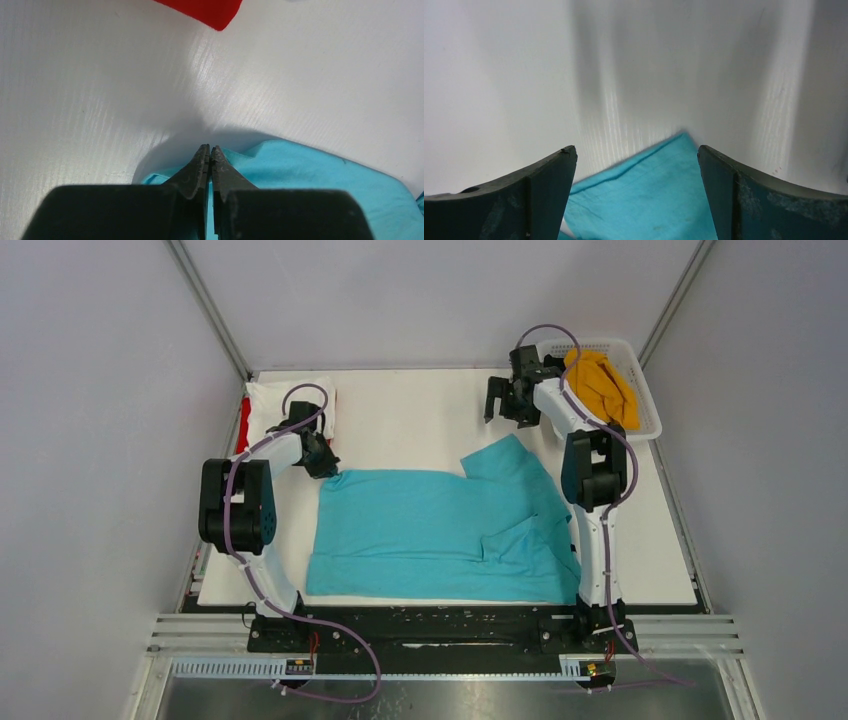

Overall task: Fold and stack the t-shirts
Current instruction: Grab the side of the flattened tshirt furthest away from the robot with both arms

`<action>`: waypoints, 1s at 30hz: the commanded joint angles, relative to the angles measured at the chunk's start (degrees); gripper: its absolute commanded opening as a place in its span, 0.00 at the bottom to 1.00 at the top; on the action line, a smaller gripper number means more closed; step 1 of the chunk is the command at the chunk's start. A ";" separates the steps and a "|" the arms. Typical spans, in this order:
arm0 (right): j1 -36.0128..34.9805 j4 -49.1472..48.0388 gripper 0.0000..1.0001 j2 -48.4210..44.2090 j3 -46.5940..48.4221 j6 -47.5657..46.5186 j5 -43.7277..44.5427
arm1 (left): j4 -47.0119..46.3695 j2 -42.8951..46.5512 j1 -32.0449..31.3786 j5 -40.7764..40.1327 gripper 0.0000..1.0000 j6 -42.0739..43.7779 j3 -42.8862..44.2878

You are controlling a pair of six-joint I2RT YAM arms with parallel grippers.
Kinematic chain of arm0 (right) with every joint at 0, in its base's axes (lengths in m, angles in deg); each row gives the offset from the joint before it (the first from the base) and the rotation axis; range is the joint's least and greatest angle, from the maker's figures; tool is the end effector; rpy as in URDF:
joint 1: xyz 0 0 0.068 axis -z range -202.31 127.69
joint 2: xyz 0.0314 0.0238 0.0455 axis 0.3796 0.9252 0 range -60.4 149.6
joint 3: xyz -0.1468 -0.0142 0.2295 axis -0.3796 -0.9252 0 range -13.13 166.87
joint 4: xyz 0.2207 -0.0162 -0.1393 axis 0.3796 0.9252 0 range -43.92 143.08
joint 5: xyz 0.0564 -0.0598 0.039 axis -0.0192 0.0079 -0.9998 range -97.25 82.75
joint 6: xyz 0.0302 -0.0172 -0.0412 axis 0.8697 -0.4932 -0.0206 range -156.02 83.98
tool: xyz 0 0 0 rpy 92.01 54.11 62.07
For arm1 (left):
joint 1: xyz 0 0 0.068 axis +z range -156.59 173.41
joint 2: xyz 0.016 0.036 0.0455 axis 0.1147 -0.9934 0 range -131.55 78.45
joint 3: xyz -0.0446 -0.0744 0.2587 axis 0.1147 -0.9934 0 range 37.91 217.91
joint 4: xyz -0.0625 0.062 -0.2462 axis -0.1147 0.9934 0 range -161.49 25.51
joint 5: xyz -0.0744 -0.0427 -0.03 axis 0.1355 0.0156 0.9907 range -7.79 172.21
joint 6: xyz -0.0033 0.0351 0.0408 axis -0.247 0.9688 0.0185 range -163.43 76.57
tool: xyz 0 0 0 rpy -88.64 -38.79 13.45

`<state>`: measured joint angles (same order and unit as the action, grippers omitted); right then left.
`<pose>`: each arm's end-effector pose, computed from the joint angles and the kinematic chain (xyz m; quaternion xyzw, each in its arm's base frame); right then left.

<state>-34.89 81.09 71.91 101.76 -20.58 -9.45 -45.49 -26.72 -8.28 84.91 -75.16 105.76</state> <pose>0.5036 0.1138 0.2058 0.0174 0.9464 0.0956 0.3080 0.3693 -0.0126 0.1697 -0.2468 0.9409 -0.0883 0.2144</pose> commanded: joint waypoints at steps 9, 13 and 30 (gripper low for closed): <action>-0.24 11.03 0.98 7.09 6.12 2.80 -5.46 | -1.81 3.47 -0.15 1.63 0.00 0.50 -0.83; -0.73 6.87 0.92 2.34 -2.14 1.52 -5.32 | -1.78 3.80 -0.15 1.74 0.00 0.35 -1.06; -1.74 4.31 0.04 -2.19 -6.23 -0.55 0.18 | -1.18 5.76 -0.15 1.37 0.00 0.31 -0.94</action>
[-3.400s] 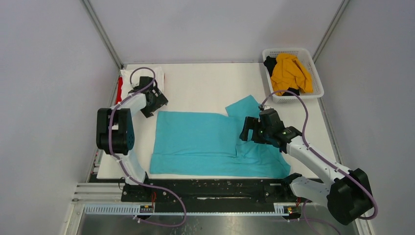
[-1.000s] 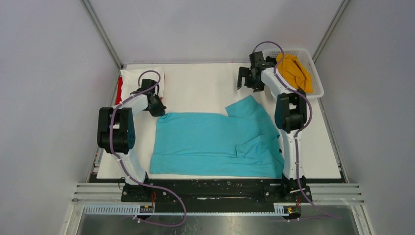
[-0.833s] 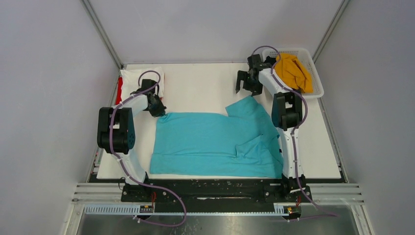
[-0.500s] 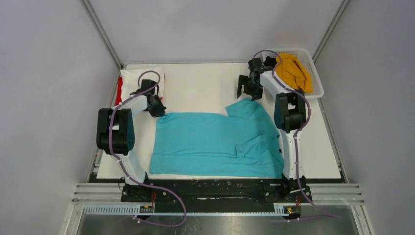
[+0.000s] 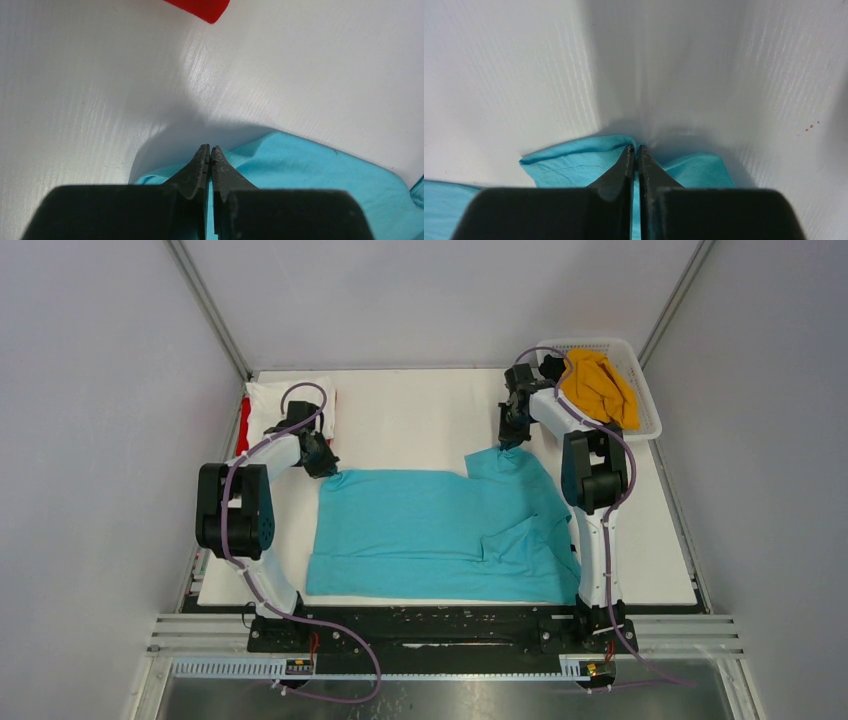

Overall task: Fold and stack the t-shirts
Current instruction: Grab the side of the flattened tshirt furthest away from the robot with both arms, then fold the other side of the tshirt into a rectangle

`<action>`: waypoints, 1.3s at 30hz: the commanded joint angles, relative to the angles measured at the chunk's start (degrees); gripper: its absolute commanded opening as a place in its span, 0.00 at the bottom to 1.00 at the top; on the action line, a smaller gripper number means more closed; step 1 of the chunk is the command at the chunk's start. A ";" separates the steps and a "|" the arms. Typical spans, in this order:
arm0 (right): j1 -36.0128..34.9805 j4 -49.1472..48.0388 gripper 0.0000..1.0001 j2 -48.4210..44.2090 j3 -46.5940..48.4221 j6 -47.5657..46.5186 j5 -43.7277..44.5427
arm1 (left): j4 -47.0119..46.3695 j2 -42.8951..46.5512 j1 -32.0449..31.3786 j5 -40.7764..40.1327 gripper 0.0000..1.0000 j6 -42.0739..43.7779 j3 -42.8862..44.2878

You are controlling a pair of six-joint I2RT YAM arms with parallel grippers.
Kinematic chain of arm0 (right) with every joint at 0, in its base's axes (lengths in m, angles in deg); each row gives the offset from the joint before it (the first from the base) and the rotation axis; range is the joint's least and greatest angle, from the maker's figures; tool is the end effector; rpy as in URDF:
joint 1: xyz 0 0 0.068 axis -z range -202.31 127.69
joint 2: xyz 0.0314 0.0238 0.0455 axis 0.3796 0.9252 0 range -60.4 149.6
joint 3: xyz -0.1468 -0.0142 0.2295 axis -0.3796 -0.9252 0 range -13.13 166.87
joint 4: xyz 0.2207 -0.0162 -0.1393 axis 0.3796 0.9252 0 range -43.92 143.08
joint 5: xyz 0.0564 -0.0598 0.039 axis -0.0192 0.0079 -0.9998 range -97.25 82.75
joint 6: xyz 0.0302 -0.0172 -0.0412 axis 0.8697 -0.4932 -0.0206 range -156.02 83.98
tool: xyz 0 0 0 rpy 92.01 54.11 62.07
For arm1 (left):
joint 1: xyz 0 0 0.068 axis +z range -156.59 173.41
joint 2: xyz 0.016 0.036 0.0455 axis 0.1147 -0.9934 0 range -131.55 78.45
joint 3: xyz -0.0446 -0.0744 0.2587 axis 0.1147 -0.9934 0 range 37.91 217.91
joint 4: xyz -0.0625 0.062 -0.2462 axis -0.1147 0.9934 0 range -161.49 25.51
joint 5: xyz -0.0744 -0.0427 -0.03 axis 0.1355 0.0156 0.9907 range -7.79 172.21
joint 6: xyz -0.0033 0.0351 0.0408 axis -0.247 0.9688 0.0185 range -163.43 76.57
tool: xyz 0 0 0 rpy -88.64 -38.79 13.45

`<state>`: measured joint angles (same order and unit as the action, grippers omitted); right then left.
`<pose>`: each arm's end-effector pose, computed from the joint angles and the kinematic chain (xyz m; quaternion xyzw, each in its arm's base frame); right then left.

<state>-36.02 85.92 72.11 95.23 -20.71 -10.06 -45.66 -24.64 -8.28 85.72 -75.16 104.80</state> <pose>0.4801 0.1189 0.1641 0.0081 0.9740 0.0795 0.2118 0.3641 -0.0129 0.1777 -0.2442 0.9387 -0.0979 0.2229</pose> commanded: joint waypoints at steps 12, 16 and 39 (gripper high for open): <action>-2.36 -7.34 0.00 -30.48 -28.53 -3.08 -1.71 | -4.65 14.06 -0.54 0.47 0.00 -4.20 -10.18; -4.25 -6.97 0.00 -40.43 -37.76 -3.78 -1.22 | -5.82 18.25 -0.59 -0.94 0.00 -5.97 -14.28; -10.79 7.15 0.02 -74.59 -57.54 -0.94 5.16 | -5.17 36.30 -0.50 -12.12 0.00 -10.63 -26.13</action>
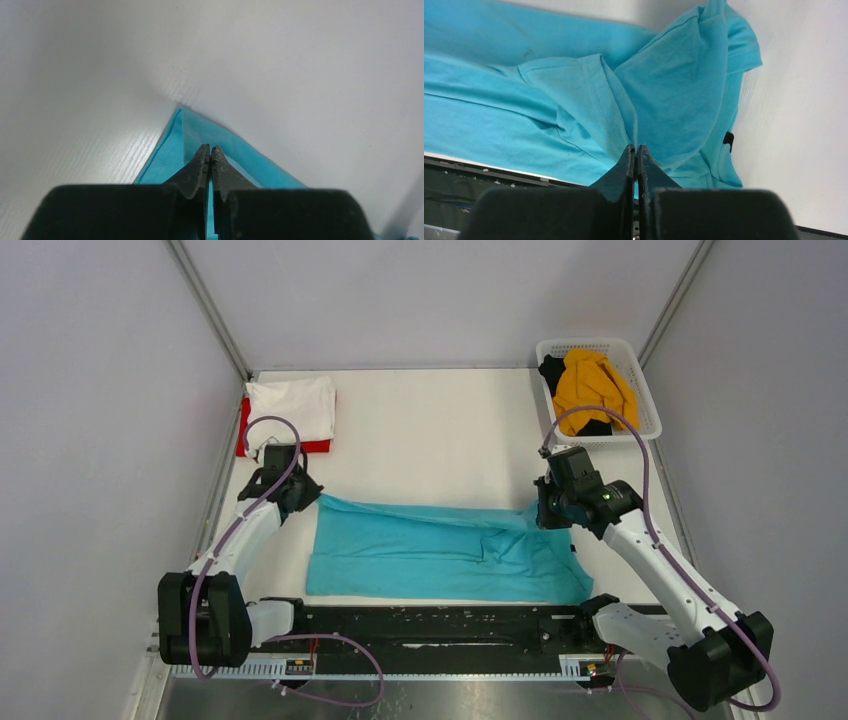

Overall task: Fold and stack the t-shirts
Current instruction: Fold the other side of the tshirt into a rectangle

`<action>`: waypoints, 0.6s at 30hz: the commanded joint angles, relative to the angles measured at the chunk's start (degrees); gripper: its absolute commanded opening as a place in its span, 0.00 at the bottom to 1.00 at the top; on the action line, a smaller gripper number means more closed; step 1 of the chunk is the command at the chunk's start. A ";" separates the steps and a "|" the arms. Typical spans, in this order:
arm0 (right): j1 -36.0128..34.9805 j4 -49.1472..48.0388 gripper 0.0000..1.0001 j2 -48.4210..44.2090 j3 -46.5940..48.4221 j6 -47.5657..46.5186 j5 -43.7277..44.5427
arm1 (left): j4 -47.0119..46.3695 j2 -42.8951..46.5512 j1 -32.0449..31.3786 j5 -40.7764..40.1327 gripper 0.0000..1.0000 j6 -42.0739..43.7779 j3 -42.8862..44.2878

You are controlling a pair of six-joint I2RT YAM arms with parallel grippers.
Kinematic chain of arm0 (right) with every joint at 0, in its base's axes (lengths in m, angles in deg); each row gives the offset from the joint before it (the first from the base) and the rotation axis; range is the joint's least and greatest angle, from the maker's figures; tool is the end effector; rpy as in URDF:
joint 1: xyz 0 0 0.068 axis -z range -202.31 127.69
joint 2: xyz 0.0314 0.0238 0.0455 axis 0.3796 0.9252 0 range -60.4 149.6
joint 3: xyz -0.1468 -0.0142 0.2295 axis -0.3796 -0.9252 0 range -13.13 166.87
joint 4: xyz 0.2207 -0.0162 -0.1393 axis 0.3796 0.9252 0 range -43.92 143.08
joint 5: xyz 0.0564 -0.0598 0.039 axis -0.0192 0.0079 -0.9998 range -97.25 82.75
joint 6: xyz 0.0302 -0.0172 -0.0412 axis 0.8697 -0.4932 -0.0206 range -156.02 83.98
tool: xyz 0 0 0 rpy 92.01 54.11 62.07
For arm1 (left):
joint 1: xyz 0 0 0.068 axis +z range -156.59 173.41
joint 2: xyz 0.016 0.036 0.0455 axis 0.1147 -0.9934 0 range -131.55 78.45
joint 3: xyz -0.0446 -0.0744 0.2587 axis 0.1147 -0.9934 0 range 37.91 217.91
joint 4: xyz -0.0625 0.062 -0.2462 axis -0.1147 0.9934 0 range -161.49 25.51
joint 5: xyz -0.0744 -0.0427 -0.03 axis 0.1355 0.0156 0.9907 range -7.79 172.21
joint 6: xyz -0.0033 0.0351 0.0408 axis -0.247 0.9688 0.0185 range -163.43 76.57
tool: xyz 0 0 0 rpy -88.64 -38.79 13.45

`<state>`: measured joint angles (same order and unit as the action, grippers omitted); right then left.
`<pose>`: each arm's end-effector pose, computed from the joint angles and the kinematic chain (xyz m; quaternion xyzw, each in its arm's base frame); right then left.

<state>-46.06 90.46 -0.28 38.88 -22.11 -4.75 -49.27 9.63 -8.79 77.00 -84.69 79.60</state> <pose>0.1895 0.0817 0.2803 -0.0742 0.9438 0.0842 0.3109 0.2413 -0.0060 0.2184 -0.3280 0.8776 -0.0889 0.3382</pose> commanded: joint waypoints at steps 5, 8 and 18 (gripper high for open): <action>-3.60 2.48 0.04 -4.23 -4.04 2.39 -2.96 | -0.46 2.52 0.24 -5.92 0.00 -1.31 -1.01; -5.63 3.31 0.07 -4.02 -6.31 6.01 -4.71 | -0.08 3.32 0.26 -5.23 0.00 -2.14 -2.27; -16.87 3.25 0.75 -9.74 -21.69 21.27 -17.17 | 9.92 10.54 0.35 -16.28 0.35 -8.30 -7.32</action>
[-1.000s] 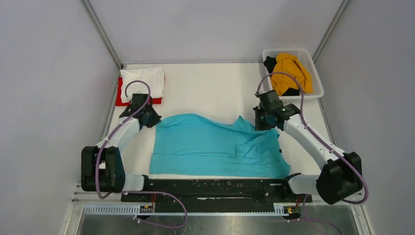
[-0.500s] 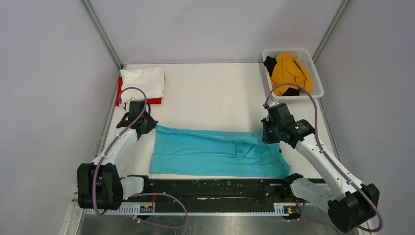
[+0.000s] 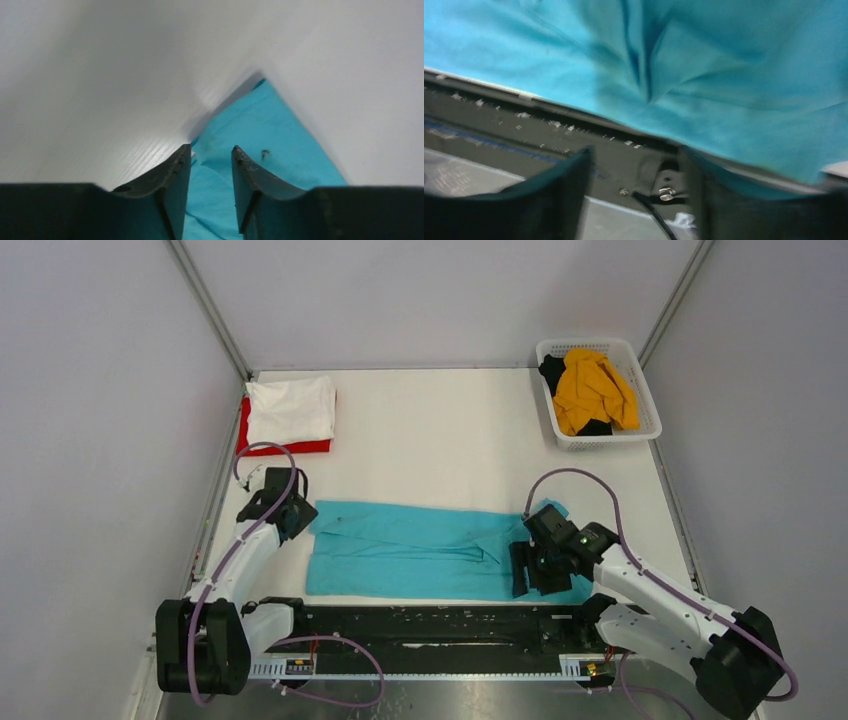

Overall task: Fold and stack the t-shirts
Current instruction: Fold the other side of the tshirt into a rectangle

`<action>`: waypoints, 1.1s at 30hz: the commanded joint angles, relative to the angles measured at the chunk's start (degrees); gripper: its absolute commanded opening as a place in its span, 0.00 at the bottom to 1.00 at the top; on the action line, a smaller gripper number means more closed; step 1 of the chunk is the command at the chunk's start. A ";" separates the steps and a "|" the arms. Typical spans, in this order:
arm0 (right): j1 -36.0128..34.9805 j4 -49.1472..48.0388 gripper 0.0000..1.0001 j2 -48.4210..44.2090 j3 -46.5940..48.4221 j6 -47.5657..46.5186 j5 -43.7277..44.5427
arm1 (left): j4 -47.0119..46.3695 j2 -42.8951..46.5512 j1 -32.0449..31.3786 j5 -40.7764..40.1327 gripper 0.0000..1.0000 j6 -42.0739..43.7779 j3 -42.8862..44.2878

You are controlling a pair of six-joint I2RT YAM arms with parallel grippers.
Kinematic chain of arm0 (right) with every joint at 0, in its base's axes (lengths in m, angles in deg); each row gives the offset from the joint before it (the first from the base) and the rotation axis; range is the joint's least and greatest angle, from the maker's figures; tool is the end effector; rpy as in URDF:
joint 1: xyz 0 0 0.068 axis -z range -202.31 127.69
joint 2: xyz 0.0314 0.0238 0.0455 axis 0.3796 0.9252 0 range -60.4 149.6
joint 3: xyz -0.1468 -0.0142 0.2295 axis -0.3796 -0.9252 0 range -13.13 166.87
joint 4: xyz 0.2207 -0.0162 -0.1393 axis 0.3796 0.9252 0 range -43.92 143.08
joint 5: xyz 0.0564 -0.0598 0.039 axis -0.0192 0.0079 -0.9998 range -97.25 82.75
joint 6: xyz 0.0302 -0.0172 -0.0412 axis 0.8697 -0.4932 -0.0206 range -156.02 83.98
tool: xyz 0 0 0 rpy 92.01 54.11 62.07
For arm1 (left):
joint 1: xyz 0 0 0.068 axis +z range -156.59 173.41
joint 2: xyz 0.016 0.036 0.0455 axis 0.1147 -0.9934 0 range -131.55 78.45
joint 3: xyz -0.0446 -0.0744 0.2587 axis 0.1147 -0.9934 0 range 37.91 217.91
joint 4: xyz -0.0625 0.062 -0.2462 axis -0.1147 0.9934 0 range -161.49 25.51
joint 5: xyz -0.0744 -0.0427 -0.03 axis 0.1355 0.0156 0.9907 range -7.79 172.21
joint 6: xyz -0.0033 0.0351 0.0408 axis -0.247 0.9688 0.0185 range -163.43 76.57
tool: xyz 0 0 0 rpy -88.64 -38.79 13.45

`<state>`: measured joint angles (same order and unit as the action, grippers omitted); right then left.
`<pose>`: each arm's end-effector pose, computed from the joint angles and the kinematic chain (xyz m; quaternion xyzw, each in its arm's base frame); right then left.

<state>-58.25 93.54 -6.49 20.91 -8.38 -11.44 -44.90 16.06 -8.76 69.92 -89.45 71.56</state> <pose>0.1261 0.0946 0.1989 -0.0781 0.9767 0.1340 0.1481 0.2034 -0.0001 0.1929 -0.3839 0.8685 -0.0277 0.3122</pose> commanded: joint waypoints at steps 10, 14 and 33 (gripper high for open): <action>-5.21 -8.87 1.00 -13.16 -0.25 9.17 6.26 | 0.22 14.93 0.18 7.07 0.99 -2.26 3.06; -4.66 -17.82 0.99 -4.58 1.10 6.15 10.72 | -9.37 9.37 -1.91 21.71 0.99 -1.44 0.93; -5.00 -31.33 0.99 17.45 2.11 -3.90 -9.80 | -9.67 -2.83 -3.71 17.18 0.99 0.67 0.68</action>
<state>-61.97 64.80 11.98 23.62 -9.15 -14.19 -52.31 12.95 -12.61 88.58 -89.71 72.23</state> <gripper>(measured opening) 0.993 0.989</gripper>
